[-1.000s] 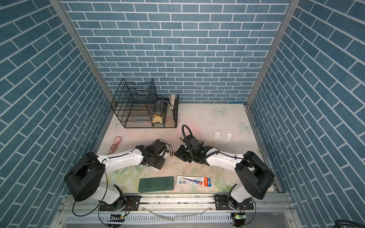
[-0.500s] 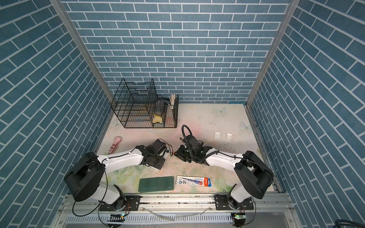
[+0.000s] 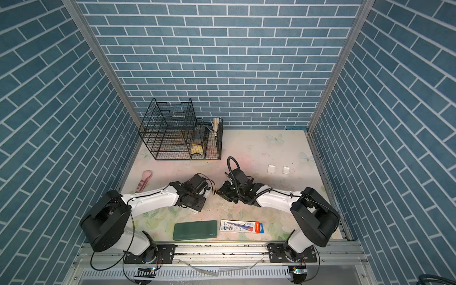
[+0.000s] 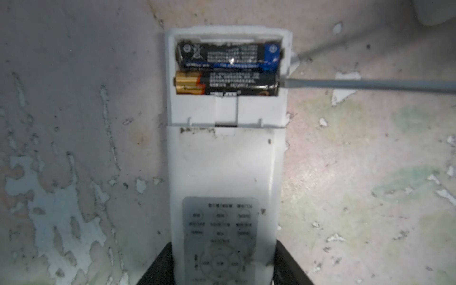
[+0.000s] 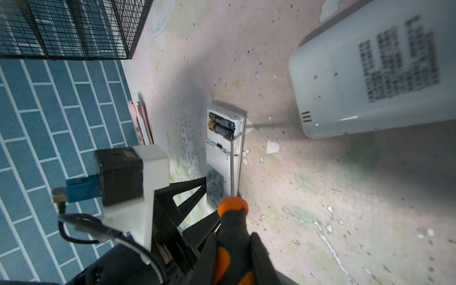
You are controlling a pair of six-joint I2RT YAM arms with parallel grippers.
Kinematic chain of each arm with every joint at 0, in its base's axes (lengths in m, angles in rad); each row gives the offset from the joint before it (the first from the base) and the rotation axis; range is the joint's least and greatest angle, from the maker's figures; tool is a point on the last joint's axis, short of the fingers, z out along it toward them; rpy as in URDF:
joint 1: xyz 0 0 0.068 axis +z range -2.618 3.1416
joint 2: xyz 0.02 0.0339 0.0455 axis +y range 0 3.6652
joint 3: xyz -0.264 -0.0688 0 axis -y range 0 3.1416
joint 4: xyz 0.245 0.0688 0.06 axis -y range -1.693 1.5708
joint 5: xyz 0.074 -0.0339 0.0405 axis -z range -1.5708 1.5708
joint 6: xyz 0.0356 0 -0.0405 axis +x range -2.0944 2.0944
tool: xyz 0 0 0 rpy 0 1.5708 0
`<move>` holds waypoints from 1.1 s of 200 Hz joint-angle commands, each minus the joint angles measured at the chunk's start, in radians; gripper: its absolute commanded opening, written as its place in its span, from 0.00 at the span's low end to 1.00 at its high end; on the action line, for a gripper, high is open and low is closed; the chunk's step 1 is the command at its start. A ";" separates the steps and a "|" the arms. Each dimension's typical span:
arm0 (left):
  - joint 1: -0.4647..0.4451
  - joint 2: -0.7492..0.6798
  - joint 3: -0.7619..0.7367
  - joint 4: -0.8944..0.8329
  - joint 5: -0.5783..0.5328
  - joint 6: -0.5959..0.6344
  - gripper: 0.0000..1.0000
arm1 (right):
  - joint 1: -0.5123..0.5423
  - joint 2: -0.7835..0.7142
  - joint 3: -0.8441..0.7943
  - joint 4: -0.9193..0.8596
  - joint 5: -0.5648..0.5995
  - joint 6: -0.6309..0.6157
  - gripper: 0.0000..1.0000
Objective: Unload the batteries from the remote control
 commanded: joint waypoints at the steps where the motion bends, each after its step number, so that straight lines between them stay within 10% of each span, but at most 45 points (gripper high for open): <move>1: -0.003 0.002 -0.010 -0.012 0.018 0.027 0.44 | 0.008 0.036 -0.030 0.112 -0.033 0.045 0.00; 220: -0.011 0.021 0.000 -0.016 0.024 0.036 0.35 | 0.006 0.020 -0.026 0.270 -0.095 0.062 0.00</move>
